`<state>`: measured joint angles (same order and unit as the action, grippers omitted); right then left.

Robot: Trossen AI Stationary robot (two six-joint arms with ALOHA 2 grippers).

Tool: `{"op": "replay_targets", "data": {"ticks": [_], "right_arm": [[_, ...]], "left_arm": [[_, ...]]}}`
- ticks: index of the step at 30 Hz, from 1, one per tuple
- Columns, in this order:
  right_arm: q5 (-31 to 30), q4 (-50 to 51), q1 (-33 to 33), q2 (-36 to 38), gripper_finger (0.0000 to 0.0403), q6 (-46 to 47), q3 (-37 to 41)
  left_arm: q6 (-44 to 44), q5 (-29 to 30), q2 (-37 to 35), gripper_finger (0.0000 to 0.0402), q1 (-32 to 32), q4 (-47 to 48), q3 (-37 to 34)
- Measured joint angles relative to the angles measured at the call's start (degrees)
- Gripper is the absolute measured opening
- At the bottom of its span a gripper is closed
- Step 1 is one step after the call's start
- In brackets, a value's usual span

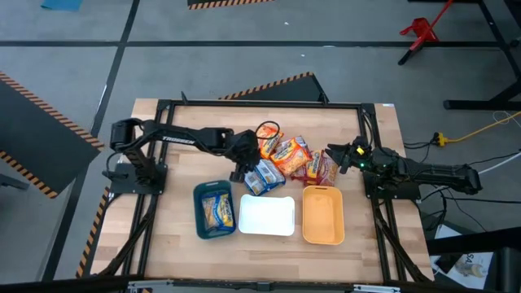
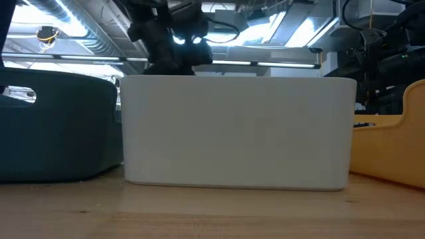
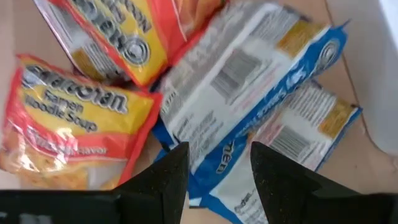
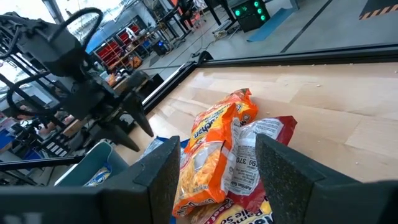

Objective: Sort Maruchan noodles
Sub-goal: Put the right blue noodle pack into the blue bin

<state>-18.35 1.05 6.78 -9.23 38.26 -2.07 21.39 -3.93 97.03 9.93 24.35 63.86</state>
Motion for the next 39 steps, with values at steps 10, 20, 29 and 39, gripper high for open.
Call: {"op": "replay_targets", "data": {"ticks": [10,20,29,39], "right_arm": [[0.00,0.00,0.00,-0.01,0.0196,0.00,0.01],[0.00,-0.01,0.01,0.00,0.0195,0.00,0.01],[0.00,0.01,0.00,-0.02,0.0195,-0.04,0.01],[0.01,0.01,0.01,0.00,0.0195,-0.04,0.01]], "left_arm": [[-0.26,-0.22,0.51,0.0197,1.62,0.25,-0.02],[0.19,1.70,0.51,0.0271,0.32,-0.25,-0.02],[0.19,1.75,2.88,0.0273,-0.30,-1.98,0.06],[-2.87,6.58,5.01,0.0240,-0.74,-1.87,-0.04]]}}
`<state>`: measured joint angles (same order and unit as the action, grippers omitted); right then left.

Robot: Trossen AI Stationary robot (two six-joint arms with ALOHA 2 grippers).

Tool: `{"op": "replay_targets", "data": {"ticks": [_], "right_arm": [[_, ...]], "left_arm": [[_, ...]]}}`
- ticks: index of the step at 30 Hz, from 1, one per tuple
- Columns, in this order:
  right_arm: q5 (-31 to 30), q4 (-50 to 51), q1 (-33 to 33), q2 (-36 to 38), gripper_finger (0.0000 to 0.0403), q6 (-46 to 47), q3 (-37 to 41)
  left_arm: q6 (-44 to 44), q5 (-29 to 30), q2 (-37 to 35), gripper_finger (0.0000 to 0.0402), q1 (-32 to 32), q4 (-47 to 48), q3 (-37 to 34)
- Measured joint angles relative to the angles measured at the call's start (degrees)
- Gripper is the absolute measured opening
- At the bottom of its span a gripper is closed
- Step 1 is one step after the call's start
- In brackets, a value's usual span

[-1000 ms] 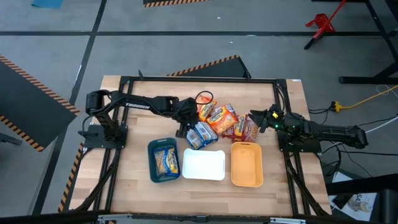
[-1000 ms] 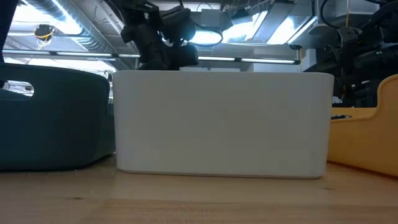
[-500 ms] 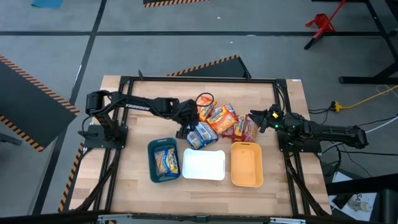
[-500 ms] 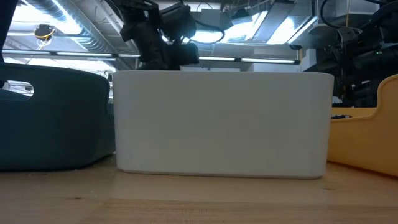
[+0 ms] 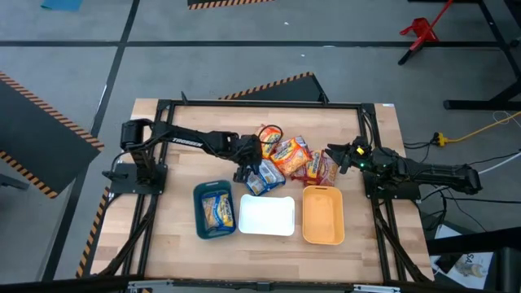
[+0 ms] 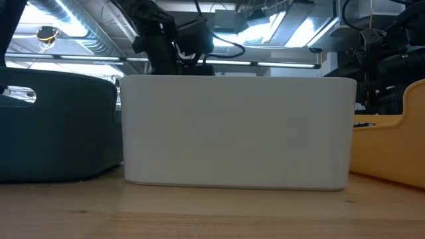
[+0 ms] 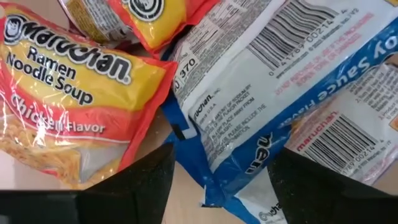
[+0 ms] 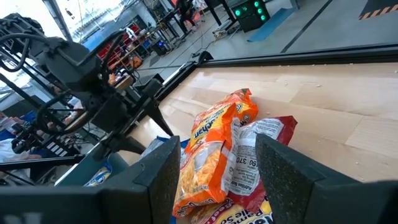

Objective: Sort Maruchan noodles
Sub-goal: Put the right blue noodle pack into the blue bin

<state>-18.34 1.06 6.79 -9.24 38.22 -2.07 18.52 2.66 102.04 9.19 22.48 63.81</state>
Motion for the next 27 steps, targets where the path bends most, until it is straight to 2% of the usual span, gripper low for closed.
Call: {"op": "replay_targets", "data": {"ticks": [12,22,27], "right_arm": [[0.01,0.00,-0.02,-0.02,0.0195,-0.74,0.00],[0.01,0.00,0.00,-0.02,0.0195,-0.72,0.00],[0.01,0.00,0.00,0.00,0.0195,-0.70,0.00]], "left_arm": [[0.02,0.04,0.00,0.0155,0.00,-1.40,0.00],[-0.31,0.12,0.00,0.0017,-0.51,-1.36,0.00],[-0.41,1.93,0.00,0.0002,-2.33,-0.83,0.00]]}}
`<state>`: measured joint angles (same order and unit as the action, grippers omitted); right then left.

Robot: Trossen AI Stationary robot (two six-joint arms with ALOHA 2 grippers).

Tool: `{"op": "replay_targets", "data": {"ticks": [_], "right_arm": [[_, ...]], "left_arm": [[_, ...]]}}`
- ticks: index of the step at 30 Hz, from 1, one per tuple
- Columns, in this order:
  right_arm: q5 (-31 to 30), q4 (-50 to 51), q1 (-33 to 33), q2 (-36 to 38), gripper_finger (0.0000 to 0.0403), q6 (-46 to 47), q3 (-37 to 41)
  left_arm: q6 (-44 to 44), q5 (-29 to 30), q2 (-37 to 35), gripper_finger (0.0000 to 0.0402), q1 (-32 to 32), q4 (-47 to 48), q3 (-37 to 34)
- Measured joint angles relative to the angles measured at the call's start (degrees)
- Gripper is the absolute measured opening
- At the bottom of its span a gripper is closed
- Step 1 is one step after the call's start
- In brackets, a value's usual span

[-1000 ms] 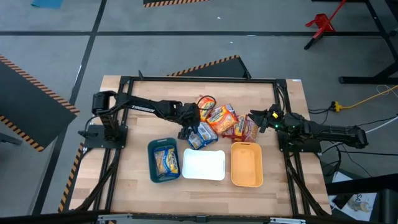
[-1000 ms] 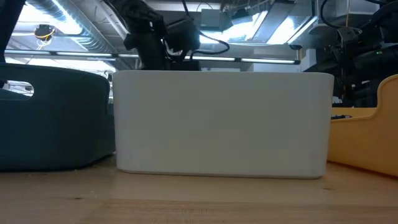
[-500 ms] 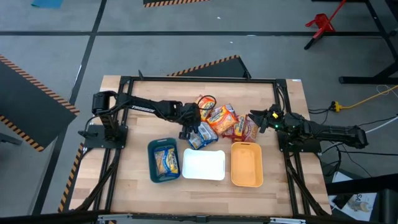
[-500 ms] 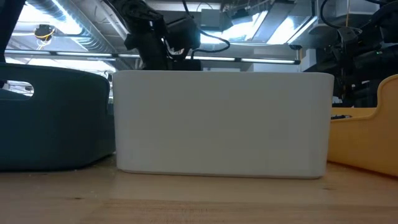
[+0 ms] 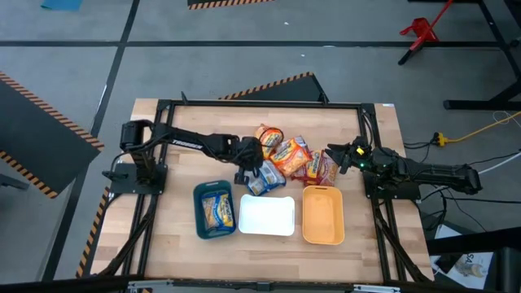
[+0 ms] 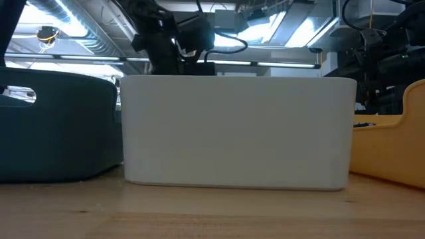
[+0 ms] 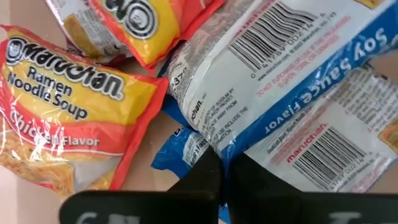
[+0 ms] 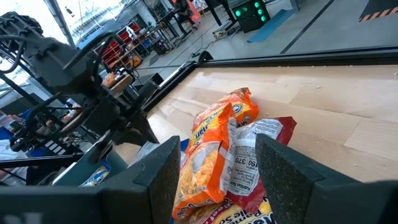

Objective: Sort Maruchan noodles
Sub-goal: Put the right blue noodle pack into the blue bin

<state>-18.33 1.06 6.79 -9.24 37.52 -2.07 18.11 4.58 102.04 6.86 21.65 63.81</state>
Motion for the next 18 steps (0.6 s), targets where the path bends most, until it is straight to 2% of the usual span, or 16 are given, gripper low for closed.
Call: {"op": "replay_targets", "data": {"ticks": [8,18], "right_arm": [[-0.02,0.02,-0.01,-0.02,0.0195,0.07,0.00],[-0.02,0.02,0.00,-0.02,0.0195,0.09,0.00]], "left_arm": [[-11.25,1.62,-3.09,0.0001,-2.81,4.27,0.09],[-29.74,1.99,-11.22,0.0000,-3.64,5.37,0.09]]}}
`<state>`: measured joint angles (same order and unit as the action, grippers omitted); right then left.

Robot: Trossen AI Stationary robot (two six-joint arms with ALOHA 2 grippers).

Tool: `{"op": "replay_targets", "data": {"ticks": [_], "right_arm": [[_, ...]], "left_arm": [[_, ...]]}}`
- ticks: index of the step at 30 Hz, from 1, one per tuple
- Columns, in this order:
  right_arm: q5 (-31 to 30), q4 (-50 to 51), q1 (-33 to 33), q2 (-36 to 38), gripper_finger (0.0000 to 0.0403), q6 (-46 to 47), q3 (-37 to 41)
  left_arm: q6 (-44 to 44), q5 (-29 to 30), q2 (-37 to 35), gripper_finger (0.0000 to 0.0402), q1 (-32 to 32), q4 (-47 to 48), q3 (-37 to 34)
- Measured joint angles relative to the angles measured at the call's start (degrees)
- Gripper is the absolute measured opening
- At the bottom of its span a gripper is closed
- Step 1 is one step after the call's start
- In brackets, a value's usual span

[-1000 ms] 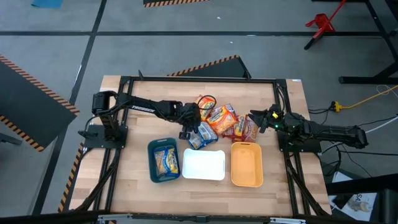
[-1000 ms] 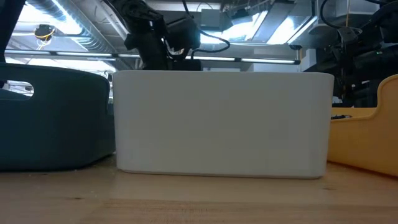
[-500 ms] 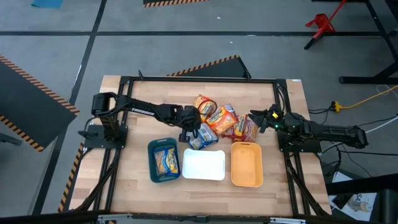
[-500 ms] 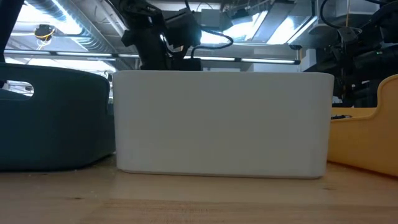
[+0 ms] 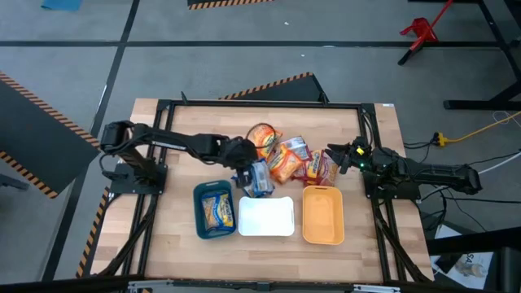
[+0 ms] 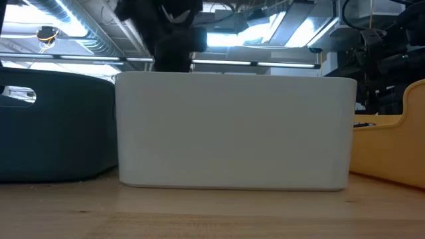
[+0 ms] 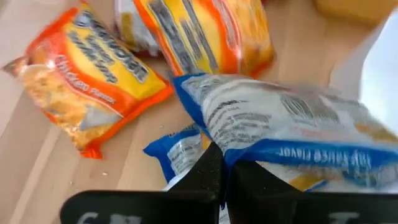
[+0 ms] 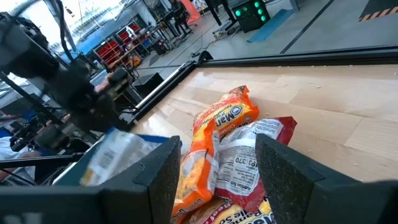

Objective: Sort Maruchan noodles
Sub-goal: Put the right blue noodle pack into the blue bin

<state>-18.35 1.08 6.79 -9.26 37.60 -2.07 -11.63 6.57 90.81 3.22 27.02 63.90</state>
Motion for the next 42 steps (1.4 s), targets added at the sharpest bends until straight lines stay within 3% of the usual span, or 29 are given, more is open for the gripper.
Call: {"op": "replay_targets", "data": {"ticks": [7,14,19,24,35,42], "right_arm": [[0.02,0.00,0.00,0.00,0.0195,-0.37,-0.02],[0.02,0.00,0.00,0.00,0.0195,-0.40,-0.01],[0.14,0.00,-0.01,-0.04,0.0195,-0.44,0.00],[1.12,0.09,-0.01,-0.52,0.0195,-0.43,0.00],[1.53,0.12,-0.01,-2.35,0.0195,-0.44,0.00],[1.51,0.12,-0.01,-3.65,0.0195,-0.44,0.00]], "left_arm": [[-12.44,1.14,-7.25,0.0000,-0.02,1.32,0.00],[-30.54,-5.29,-16.17,0.0000,-0.65,8.00,-0.02],[-46.11,-11.14,-21.80,0.0000,-4.35,10.15,-0.02],[-62.82,-11.65,-26.07,0.0000,-10.23,7.86,-0.04],[-82.39,0.14,-27.57,0.0000,-24.66,2.76,-0.07],[-87.97,9.21,-26.15,0.0000,-30.86,4.51,-0.09]]}}
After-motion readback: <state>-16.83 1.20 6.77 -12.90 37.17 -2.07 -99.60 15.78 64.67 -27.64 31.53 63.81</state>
